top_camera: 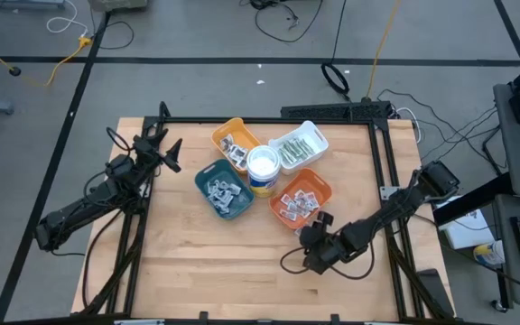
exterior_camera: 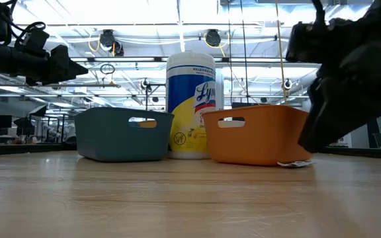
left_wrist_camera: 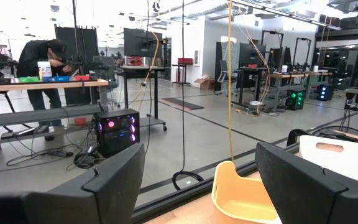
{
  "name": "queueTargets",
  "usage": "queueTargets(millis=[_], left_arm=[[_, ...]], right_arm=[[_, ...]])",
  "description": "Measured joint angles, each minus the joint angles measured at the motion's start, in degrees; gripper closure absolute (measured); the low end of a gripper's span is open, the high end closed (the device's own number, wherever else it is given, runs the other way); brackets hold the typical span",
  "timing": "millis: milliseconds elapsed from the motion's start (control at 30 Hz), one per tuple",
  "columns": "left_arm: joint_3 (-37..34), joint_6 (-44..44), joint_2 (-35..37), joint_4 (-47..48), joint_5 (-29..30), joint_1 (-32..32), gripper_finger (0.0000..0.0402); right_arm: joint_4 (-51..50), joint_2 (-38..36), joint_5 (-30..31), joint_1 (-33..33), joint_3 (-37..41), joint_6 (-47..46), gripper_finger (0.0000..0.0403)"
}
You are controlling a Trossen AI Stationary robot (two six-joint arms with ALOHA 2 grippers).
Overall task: Pick & Place First Aid Supplies
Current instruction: Put the orange pad into the orange bin
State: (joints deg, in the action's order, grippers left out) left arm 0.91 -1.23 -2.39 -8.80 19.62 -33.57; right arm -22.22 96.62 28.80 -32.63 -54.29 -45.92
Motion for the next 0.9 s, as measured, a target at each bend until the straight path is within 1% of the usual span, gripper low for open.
queueTargets(millis=[133,400,500,667,833,900], left_arm=[[0.0,0.0,0.0,0.0,0.0,0.0,0.0094],[0.0,0.0,0.0,0.0,0.0,0.0,0.0094],[0.0,0.0,0.0,0.0,0.0,0.0,0.0094],[0.0,0.0,0.0,0.0,0.0,0.0,0.0094],[0.0,0.0,0.0,0.0,0.0,0.0,0.0094],[0.0,0.0,0.0,0.0,0.0,0.0,0.0094]], right_arm=[[1.8,0.0,1.2,1.1,1.2,0.0,0.0210],[7.4,0.0,1.0,2.6,4.4,-1.3,0.0220],[8.0,0.0,1.0,3.3,5.1,-1.4,0.0220],[8.7,0.8,-2.6,4.5,6.4,-1.0,0.0220],[9.0,1.8,-4.8,4.5,6.5,-1.2,0.0221],[9.0,2.1,-5.3,4.6,6.5,-1.4,0.0228]])
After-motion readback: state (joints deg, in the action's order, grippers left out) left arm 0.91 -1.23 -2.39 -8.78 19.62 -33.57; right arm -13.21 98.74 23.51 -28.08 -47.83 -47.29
